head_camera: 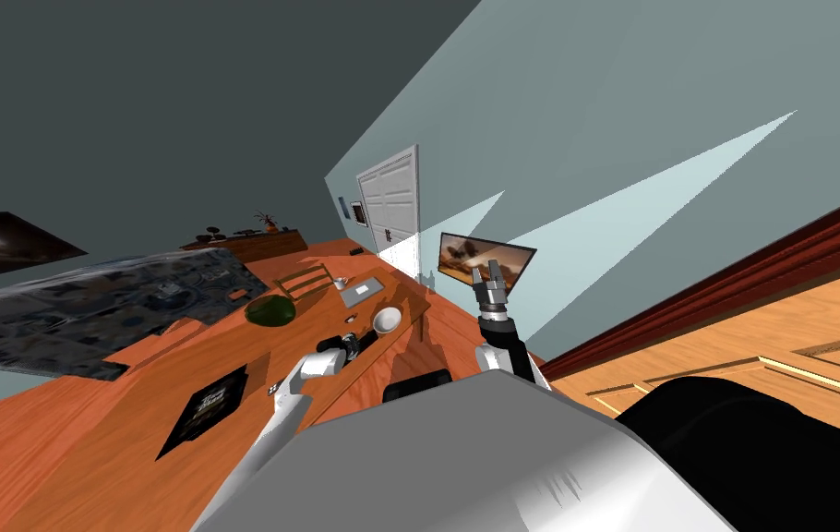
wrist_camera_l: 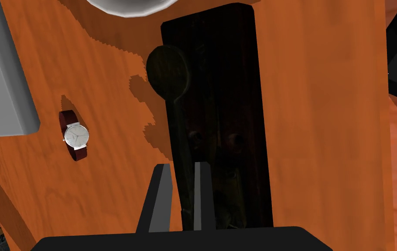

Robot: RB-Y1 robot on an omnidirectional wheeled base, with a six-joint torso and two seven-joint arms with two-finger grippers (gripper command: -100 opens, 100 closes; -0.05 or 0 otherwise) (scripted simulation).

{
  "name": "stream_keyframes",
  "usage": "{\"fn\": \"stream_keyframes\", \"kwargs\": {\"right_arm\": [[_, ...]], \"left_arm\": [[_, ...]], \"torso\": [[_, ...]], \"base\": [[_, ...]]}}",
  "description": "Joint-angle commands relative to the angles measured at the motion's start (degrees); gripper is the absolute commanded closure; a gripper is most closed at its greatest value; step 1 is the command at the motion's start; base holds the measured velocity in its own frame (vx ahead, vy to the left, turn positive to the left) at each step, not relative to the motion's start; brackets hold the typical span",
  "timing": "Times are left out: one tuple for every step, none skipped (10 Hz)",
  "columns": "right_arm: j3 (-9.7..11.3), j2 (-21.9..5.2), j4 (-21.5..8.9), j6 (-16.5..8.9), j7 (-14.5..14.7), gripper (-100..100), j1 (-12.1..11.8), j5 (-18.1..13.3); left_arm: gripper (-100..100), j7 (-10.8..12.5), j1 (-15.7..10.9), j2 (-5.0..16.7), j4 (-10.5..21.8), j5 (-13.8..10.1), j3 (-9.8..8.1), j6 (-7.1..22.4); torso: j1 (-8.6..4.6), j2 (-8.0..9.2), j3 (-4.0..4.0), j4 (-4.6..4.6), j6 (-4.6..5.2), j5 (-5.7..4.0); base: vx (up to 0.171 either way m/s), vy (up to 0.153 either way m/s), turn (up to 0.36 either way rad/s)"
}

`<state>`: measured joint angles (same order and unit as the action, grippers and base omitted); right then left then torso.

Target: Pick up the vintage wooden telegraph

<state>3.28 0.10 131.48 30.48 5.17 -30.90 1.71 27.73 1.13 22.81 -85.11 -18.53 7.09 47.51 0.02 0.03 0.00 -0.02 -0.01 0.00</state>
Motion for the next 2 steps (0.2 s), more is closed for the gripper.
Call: {"fn": "stream_keyframes", "kwargs": {"right_arm": [[0.0,0.0,0.0,0.0,0.0,0,0.0,0.0],[0.0,0.0,0.0,0.0,0.0,0,0.0,0.0]], "left_arm": [[100,0.0,0.0,0.0,0.0,0.0,0.0,0.0],[0,0.1,0.0,0.1,-0.1,0.0,0.01,0.2]], "torso": [[0.0,0.0,0.0,0.0,0.0,0.0],[0.0,-0.06,-0.03,0.0,0.01,0.0]], "base": [[-0.016,-0.004,0.005],[0.0,0.0,0.0]]}}
